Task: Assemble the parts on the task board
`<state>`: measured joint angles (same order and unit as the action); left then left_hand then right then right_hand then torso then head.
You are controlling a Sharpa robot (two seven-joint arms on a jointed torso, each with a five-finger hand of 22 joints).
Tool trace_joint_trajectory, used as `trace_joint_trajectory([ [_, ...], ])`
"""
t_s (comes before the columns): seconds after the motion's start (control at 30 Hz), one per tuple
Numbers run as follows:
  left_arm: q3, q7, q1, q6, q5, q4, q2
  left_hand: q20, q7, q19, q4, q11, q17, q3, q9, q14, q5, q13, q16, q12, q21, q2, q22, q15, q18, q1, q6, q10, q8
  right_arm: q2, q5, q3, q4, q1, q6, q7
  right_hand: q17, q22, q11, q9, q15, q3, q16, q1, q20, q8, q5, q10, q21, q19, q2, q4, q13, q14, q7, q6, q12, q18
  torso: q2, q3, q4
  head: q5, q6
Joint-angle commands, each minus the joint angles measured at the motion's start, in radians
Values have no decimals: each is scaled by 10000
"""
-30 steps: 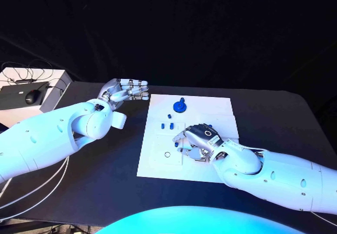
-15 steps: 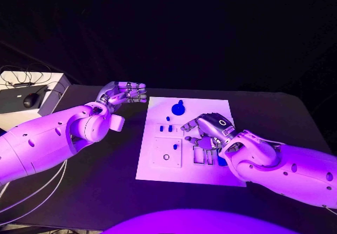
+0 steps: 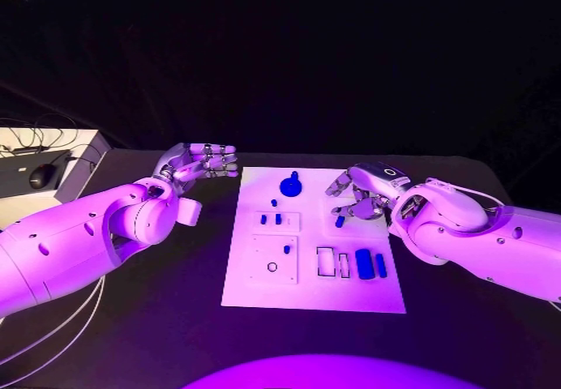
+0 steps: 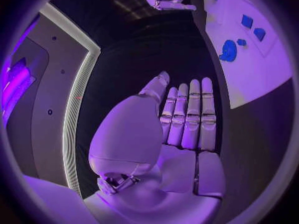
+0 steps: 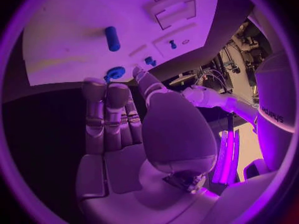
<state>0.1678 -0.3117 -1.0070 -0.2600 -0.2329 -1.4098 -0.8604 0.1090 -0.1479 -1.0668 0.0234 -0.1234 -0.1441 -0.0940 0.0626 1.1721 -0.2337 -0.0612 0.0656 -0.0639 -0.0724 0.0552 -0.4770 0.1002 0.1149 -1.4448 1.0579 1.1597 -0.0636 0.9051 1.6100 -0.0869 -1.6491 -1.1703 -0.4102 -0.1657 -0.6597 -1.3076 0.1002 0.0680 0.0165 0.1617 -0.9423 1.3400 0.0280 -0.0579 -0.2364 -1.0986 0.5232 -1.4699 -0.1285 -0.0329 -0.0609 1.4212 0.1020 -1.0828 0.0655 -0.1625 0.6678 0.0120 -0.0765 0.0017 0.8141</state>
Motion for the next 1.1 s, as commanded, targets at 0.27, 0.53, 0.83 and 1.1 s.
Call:
trace_joint_trajectory([
  [0.27, 7, -133, 6, 113, 16, -5, 14, 30, -27, -25, 11, 6, -11, 56, -3, -35, 21, 9, 52, 6, -55, 17, 11, 7, -183, -68, -12, -74, -1, -104, 316, -37, 388, -85, 1835, -324, 10, -639, 12, 0, -110, -338, -76, 303, -98, -47, 76, 266, -176, -455, -122, 375, -5, 3, -102, 165, 36, -46, 25, 7, -8, -56, 21],
  [0.53, 6, -128, 6, 104, 16, -8, -12, 30, -27, -25, 11, 6, -11, 56, -3, -35, 21, 9, 52, 6, -55, 17, 11, 7, -183, -68, -12, -74, -1, -157, 539, -78, 453, -46, 2120, -407, 12, -649, -25, 2, -83, -335, -82, 322, -81, -43, 47, 116, -127, -468, -83, 399, -1, 15, -71, 114, 44, -38, 16, 13, -11, -34, 73],
  [0.83, 6, -94, 7, 105, 16, 16, 6, 26, -34, -28, 0, 9, -11, 62, -4, -32, 23, 8, 51, 5, -61, 9, 21, 6, -187, -64, -9, -70, 1, -221, 578, -98, 454, 25, 2224, -393, 19, -658, -75, 0, -49, -246, -77, 345, -54, -43, -21, -101, -66, -470, 54, 318, 2, 21, -44, 35, 17, -14, 16, 12, 3, -32, 72],
  [1.1, 6, -88, 7, 99, 16, 17, 1, 24, -40, -30, -16, 9, -13, 61, -1, -26, 20, 8, 54, 5, -64, -4, 26, 4, -187, -58, 12, -67, -5, -281, 613, -111, 490, 96, 2092, -413, 34, -704, -225, 17, 56, 775, -91, 213, 32, -53, 71, -771, 165, -472, 466, 105, 13, 42, 94, -509, -44, 60, 8, 9, -8, -54, 81],
])
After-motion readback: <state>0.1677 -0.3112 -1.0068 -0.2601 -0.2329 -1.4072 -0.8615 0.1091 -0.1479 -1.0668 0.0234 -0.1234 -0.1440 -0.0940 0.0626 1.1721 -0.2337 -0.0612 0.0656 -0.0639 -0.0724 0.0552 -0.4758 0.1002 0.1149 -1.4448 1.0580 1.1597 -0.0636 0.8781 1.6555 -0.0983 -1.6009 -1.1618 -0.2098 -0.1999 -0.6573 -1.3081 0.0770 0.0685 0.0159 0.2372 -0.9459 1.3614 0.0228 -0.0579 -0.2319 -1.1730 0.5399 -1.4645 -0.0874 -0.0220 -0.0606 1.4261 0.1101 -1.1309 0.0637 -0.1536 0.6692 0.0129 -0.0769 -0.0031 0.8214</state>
